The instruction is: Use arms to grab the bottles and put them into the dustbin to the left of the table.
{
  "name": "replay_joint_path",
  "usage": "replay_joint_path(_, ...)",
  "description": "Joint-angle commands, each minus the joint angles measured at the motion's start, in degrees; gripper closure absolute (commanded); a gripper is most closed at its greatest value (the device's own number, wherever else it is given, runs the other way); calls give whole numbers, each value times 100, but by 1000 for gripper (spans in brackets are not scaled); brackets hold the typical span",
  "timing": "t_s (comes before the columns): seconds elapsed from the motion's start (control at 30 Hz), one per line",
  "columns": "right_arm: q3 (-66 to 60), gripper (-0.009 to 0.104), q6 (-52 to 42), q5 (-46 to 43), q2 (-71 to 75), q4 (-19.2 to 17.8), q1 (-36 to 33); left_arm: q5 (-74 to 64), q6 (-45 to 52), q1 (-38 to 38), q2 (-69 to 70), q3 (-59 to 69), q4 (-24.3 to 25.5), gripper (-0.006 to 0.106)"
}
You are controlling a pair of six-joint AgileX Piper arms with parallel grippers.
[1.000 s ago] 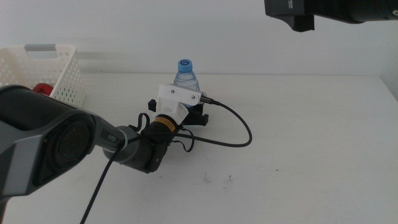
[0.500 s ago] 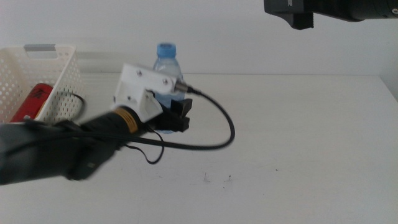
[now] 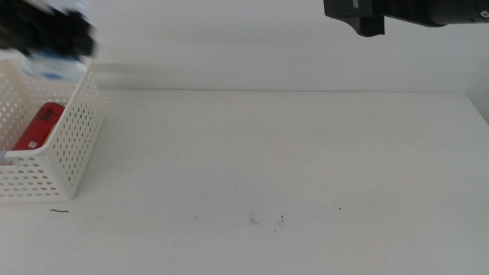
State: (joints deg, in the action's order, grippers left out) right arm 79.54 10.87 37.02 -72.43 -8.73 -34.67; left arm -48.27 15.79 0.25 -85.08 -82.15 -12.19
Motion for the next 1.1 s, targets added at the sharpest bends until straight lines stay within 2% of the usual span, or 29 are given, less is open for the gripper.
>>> replay_joint_path(0.0,48,3,-42,-65,13,-15,-15,-733,522,556,-383,-826,-442,102)
replay_joint_path(0.13,48,3,-42,-65,13,-15,-15,-1243,533,1361,-1185,-1778,-376,102)
replay_joint_path(0.23,48,3,-42,-65,13,-15,-15,-1568,536,1647,-1791,-2146,-375,102)
replay_joint_path(0.53,48,3,-42,-65,13,-15,-15,-1647,688,1741,-2893,-2240,-243,102)
replay_joint_path(0.7,48,3,-42,-65,13,-15,-15,-1502,965,1741,-3255,-2240,-380,92)
replay_joint_path(0.77,48,3,-42,-65,13,-15,-15,-1456,994,1741,-3356,-2240,-439,83)
replay_joint_path(0.9,48,3,-42,-65,13,-15,-15,-1394,1033,1741,-3464,-2240,-420,54)
replay_joint_path(1.07,48,3,-42,-65,13,-15,-15,-1328,1098,1741,-3435,-2254,-337,8)
